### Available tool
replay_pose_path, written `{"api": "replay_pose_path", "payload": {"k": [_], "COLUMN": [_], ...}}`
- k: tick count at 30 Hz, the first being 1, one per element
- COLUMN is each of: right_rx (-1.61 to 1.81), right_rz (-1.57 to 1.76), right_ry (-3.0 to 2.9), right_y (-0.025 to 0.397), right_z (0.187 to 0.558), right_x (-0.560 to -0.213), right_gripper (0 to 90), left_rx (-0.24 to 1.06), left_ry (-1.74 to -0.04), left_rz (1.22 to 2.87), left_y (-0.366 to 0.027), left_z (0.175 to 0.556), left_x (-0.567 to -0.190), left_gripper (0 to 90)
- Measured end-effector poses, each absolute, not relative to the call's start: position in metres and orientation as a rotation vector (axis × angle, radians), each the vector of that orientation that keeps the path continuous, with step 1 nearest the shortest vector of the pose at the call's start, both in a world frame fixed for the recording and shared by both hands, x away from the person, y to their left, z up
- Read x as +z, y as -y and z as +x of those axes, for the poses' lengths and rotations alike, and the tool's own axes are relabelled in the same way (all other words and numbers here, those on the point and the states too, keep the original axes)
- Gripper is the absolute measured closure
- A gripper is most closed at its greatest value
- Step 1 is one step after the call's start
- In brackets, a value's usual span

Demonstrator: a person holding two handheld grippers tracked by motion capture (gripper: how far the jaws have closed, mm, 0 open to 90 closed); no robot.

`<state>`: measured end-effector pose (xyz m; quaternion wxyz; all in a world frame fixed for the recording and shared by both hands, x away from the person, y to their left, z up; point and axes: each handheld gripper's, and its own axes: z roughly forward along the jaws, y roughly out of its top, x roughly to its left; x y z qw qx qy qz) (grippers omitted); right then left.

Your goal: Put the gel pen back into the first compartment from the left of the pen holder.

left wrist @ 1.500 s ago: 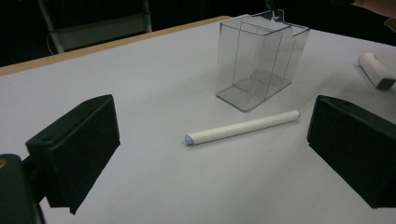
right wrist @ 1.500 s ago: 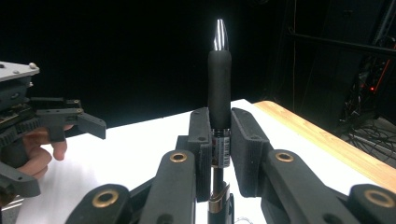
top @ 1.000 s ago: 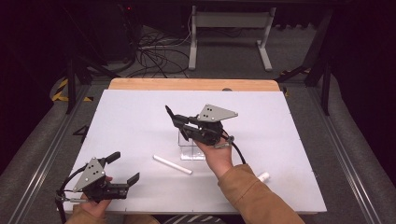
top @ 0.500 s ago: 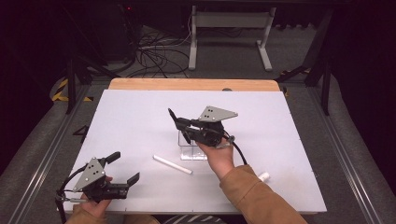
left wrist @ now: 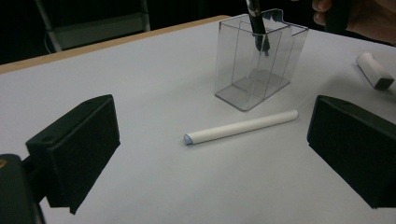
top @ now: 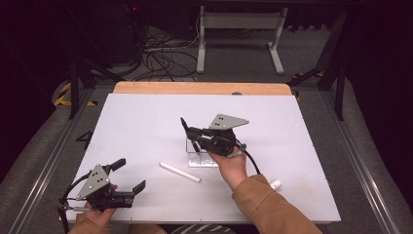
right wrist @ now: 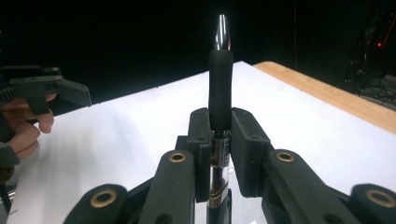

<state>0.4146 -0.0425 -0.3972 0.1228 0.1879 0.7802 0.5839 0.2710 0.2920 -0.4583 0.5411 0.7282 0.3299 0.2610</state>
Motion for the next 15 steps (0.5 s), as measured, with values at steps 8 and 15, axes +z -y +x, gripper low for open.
{"api": "replay_pose_path", "payload": {"k": [8, 15], "right_rx": [1.643, 1.605], "right_rz": [0.572, 0.613], "right_ry": [-2.304, -2.304], "right_y": [0.0438, 0.0512], "right_z": [0.4128, 0.4080], "right_x": [-0.4000, -0.3929], "right_gripper": [65.2, 35.8], "left_rx": [0.619, 0.613], "left_ry": [-0.783, -0.789], "left_rz": [1.728, 1.724], "left_y": [-0.2914, -0.2908], "left_z": [0.2713, 0.2712], "left_x": [-0.4585, -0.4588], "left_gripper": [3.2, 3.2]}}
